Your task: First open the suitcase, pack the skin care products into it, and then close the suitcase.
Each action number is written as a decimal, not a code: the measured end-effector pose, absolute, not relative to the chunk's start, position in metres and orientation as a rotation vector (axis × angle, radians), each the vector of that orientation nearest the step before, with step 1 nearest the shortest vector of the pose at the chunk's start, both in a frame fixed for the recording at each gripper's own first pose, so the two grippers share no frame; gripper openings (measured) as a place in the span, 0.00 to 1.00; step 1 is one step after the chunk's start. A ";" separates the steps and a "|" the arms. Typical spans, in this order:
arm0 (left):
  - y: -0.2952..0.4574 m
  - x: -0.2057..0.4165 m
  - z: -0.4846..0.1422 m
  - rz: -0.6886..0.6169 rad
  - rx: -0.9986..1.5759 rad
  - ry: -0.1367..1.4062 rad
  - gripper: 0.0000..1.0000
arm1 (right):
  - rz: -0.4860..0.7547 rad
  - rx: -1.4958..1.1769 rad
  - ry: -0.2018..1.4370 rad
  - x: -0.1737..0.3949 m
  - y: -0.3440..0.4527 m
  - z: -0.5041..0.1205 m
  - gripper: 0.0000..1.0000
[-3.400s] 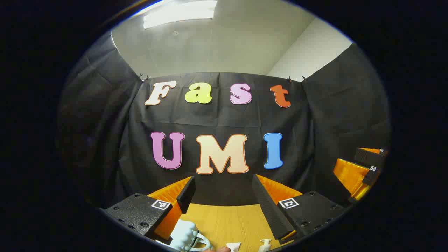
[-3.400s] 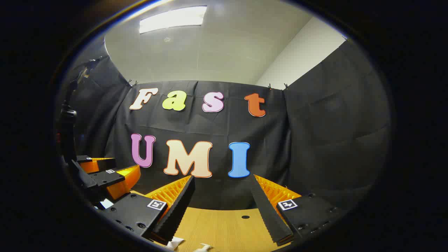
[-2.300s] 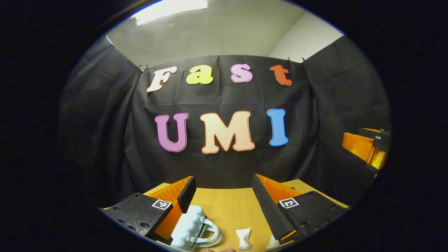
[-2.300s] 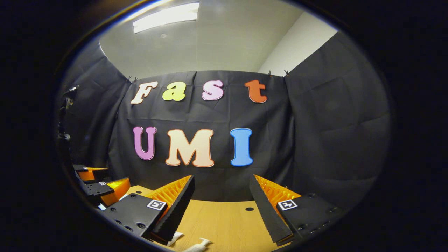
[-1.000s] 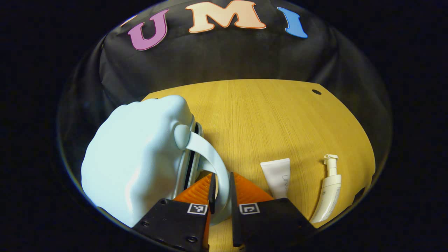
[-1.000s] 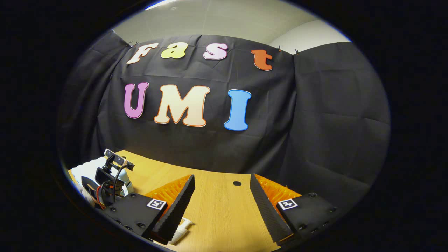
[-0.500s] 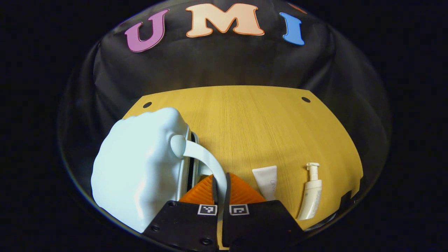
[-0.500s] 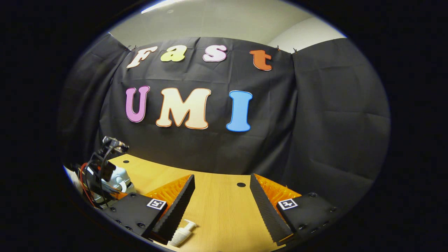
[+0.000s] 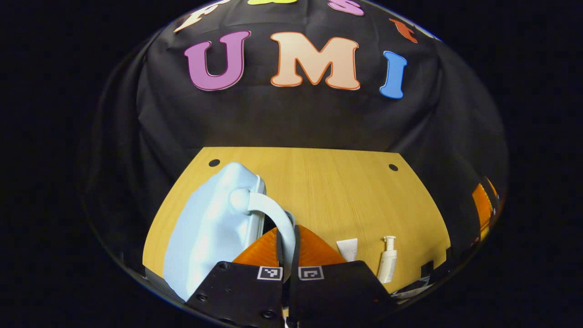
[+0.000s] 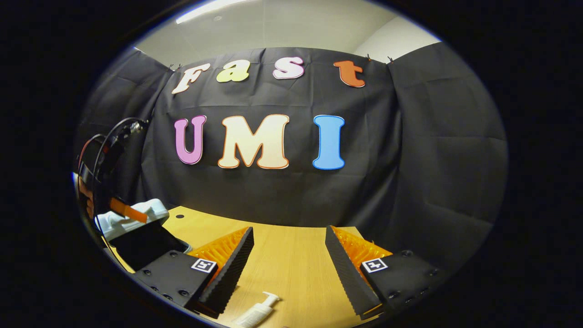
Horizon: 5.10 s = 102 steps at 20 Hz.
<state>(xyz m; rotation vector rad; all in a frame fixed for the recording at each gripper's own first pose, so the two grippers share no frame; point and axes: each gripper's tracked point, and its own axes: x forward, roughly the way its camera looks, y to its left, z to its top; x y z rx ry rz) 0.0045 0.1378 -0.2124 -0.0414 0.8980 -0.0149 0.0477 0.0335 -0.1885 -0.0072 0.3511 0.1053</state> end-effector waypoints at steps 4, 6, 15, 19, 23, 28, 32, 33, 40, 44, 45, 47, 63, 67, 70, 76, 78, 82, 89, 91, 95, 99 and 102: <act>0.205 0.012 -0.181 0.026 0.041 0.841 0.00 | 0.125 -0.013 0.353 0.054 0.059 -0.190 1.00; 0.245 0.016 -0.170 0.064 0.096 0.814 0.00 | 0.129 -0.013 0.350 0.058 0.074 -0.189 1.00; 0.466 0.019 -0.179 0.298 0.329 0.800 0.00 | 0.119 -0.029 0.329 0.071 0.153 -0.189 1.00; 0.521 0.014 -0.222 0.344 0.311 0.868 0.00 | 0.118 -0.069 0.328 0.071 0.175 -0.188 1.00; 0.559 0.004 -0.287 0.363 0.263 0.945 0.00 | 0.107 -0.110 0.341 0.071 0.184 -0.189 1.00; 0.591 -0.023 -0.372 0.370 0.166 1.065 0.00 | 0.084 -0.164 0.387 0.071 0.189 -0.200 1.00; 0.602 -0.041 -0.415 0.365 0.101 1.126 0.00 | 0.079 -0.199 0.411 0.070 0.194 -0.205 1.00; 0.605 -0.047 -0.423 0.370 0.093 1.147 0.00 | 0.079 -0.201 0.418 0.069 0.196 -0.206 1.00; 0.635 -0.042 -0.408 0.518 0.135 0.952 0.60 | 0.080 -0.177 0.439 0.071 0.193 -0.215 1.00; 0.613 -0.018 -0.330 0.588 0.155 0.682 0.95 | 0.105 -0.141 0.431 0.073 0.186 -0.217 1.00; 0.596 -0.012 -0.305 0.582 0.157 0.628 0.95 | 0.114 -0.127 0.426 0.074 0.183 -0.216 1.00; 0.547 0.000 -0.240 0.523 0.161 0.524 0.95 | 0.127 -0.110 0.420 0.073 0.173 -0.214 1.00; 0.141 -0.039 -0.156 -0.107 -0.043 0.478 0.94 | 0.129 -0.010 0.419 0.039 0.041 -0.216 1.00; 0.086 -0.059 -0.200 -0.190 -0.070 0.603 0.95 | 0.105 -0.011 0.431 0.031 0.015 -0.219 1.00; 0.060 -0.069 -0.234 -0.221 -0.105 0.685 0.95 | 0.083 -0.017 0.438 0.024 -0.003 -0.221 1.00; 0.019 -0.094 -0.307 -0.238 -0.192 0.890 0.97 | 0.039 -0.045 0.449 0.011 -0.029 -0.222 1.00; 0.008 -0.103 -0.328 -0.263 -0.189 0.946 0.97 | 0.030 -0.044 0.466 0.005 -0.034 -0.227 1.00; 0.002 -0.119 -0.377 -0.249 -0.163 1.073 0.87 | 0.019 -0.051 0.485 -0.003 -0.039 -0.229 1.00; 0.006 -0.124 -0.406 -0.259 -0.120 1.102 0.31 | 0.028 -0.031 0.575 -0.015 -0.027 -0.257 1.00; 0.003 -0.122 -0.403 -0.283 -0.119 1.107 0.19 | 0.036 -0.029 0.593 -0.014 -0.020 -0.263 1.00; 0.007 -0.110 -0.384 -0.309 -0.118 1.070 0.06 | 0.065 -0.003 0.668 -0.016 0.000 -0.289 1.00; 0.017 -0.098 -0.354 -0.309 -0.140 1.020 0.05 | 0.105 0.074 0.876 -0.033 0.033 -0.356 1.00; 0.025 -0.096 -0.338 -0.303 -0.146 0.995 0.05 | 0.118 0.149 1.046 -0.055 0.058 -0.405 0.99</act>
